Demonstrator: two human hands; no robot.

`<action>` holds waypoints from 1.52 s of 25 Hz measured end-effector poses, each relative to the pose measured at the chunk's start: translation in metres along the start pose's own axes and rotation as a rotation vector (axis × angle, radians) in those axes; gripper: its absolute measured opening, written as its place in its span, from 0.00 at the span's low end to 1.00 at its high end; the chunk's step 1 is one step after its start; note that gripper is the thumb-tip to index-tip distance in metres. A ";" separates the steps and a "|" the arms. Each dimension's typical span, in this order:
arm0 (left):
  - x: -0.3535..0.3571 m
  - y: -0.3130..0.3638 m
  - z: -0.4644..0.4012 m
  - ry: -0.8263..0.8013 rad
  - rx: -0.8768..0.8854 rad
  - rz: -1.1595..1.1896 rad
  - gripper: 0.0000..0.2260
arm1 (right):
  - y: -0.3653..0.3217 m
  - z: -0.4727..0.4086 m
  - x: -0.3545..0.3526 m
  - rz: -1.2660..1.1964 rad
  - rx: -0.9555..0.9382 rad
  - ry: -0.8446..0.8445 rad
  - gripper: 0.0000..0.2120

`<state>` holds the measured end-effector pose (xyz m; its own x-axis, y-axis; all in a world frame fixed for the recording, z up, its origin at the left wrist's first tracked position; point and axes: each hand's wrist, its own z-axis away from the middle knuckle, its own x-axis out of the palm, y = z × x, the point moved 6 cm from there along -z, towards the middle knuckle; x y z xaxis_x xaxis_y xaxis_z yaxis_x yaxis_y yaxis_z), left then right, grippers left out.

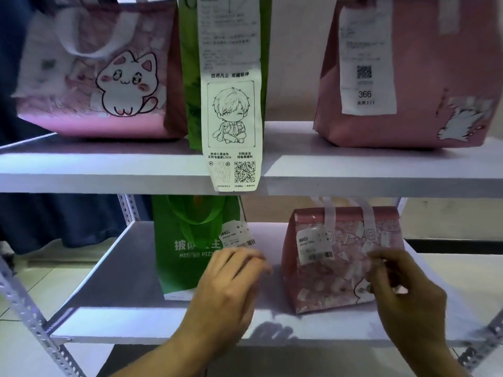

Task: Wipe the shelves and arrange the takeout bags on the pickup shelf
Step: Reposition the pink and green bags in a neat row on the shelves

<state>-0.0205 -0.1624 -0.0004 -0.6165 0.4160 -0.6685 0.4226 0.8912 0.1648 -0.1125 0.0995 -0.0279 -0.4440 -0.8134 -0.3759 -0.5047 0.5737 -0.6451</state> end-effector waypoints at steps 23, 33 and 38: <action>-0.087 -0.079 -0.183 0.011 -0.776 0.539 0.17 | -0.202 -0.161 0.107 -0.348 0.344 -0.379 0.14; -0.072 -0.078 -0.179 -0.045 -0.708 0.466 0.17 | -0.184 -0.165 0.115 -0.583 0.380 -0.407 0.17; -0.072 -0.076 -0.180 -0.029 -0.726 0.341 0.15 | -0.177 -0.165 0.116 -0.573 0.373 -0.381 0.17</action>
<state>-0.1279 -0.2279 0.1659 -0.5094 0.6907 -0.5133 0.0410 0.6153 0.7872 -0.1965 -0.0803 0.1525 0.1294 -0.9887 -0.0756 -0.2664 0.0388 -0.9631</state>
